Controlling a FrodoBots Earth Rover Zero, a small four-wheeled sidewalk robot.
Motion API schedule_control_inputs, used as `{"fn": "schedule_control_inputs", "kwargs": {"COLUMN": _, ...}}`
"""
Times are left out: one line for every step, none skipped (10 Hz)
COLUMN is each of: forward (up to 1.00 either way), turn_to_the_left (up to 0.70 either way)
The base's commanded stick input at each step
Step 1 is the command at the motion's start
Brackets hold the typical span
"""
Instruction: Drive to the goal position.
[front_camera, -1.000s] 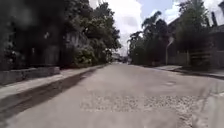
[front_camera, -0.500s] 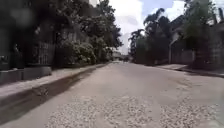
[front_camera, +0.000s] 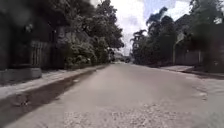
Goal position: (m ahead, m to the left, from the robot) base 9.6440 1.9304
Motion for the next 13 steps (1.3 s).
{"fn": "schedule_control_inputs", "kwargs": {"forward": 1.00, "turn_to_the_left": -0.18}}
{"fn": "schedule_control_inputs", "kwargs": {"forward": 1.00, "turn_to_the_left": -0.18}}
{"fn": "schedule_control_inputs", "kwargs": {"forward": 1.00, "turn_to_the_left": 0.00}}
{"fn": "schedule_control_inputs", "kwargs": {"forward": 1.00, "turn_to_the_left": 0.00}}
{"fn": "schedule_control_inputs", "kwargs": {"forward": 1.00, "turn_to_the_left": 0.00}}
{"fn": "schedule_control_inputs", "kwargs": {"forward": 1.00, "turn_to_the_left": 0.00}}
{"fn": "schedule_control_inputs", "kwargs": {"forward": 1.00, "turn_to_the_left": -0.10}}
{"fn": "schedule_control_inputs", "kwargs": {"forward": 1.00, "turn_to_the_left": -0.25}}
{"fn": "schedule_control_inputs", "kwargs": {"forward": 1.00, "turn_to_the_left": -0.27}}
{"fn": "schedule_control_inputs", "kwargs": {"forward": 1.00, "turn_to_the_left": -0.23}}
{"fn": "schedule_control_inputs", "kwargs": {"forward": 1.00, "turn_to_the_left": -0.15}}
{"fn": "schedule_control_inputs", "kwargs": {"forward": 1.00, "turn_to_the_left": -0.06}}
{"fn": "schedule_control_inputs", "kwargs": {"forward": 1.00, "turn_to_the_left": 0.00}}
